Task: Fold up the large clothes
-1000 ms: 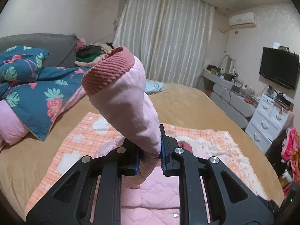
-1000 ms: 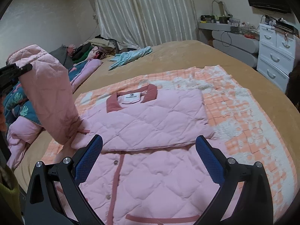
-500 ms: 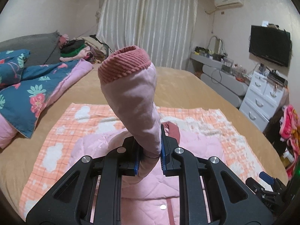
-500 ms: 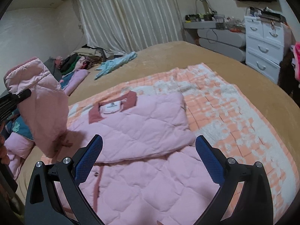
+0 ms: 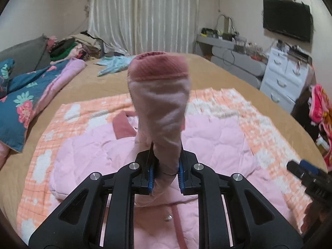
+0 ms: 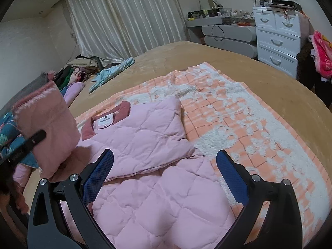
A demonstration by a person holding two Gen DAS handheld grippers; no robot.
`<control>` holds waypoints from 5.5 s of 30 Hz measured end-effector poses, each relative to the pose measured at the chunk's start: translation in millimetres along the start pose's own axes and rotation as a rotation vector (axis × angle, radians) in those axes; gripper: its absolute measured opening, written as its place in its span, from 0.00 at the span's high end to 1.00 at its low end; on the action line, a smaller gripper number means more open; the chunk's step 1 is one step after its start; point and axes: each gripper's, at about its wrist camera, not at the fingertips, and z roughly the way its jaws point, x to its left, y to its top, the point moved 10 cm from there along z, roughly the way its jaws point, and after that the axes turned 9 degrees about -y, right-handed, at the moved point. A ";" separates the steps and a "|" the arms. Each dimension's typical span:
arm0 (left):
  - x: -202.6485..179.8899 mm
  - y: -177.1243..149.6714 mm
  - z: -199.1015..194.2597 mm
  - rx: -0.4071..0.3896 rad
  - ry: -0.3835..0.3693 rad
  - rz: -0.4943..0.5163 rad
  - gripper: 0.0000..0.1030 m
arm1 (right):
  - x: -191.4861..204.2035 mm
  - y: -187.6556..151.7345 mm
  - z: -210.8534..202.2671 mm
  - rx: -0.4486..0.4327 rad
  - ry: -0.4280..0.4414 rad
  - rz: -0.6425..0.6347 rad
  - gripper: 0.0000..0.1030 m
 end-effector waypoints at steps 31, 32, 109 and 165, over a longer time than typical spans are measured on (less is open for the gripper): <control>39.2 -85.5 20.1 0.281 -0.146 -0.038 0.14 | 70.4 -54.4 47.6 0.233 0.166 0.009 0.04; 54.5 -82.9 17.6 0.270 -0.126 -0.060 0.12 | 82.4 -61.5 50.9 0.257 0.186 0.004 0.04; 179.4 -111.4 84.3 0.338 -0.087 -0.263 0.09 | 197.2 -57.2 130.4 0.270 0.053 -0.455 0.18; 157.4 -75.9 -18.8 0.223 -0.125 -0.292 0.09 | 169.9 -61.3 42.1 0.209 0.090 -0.258 0.04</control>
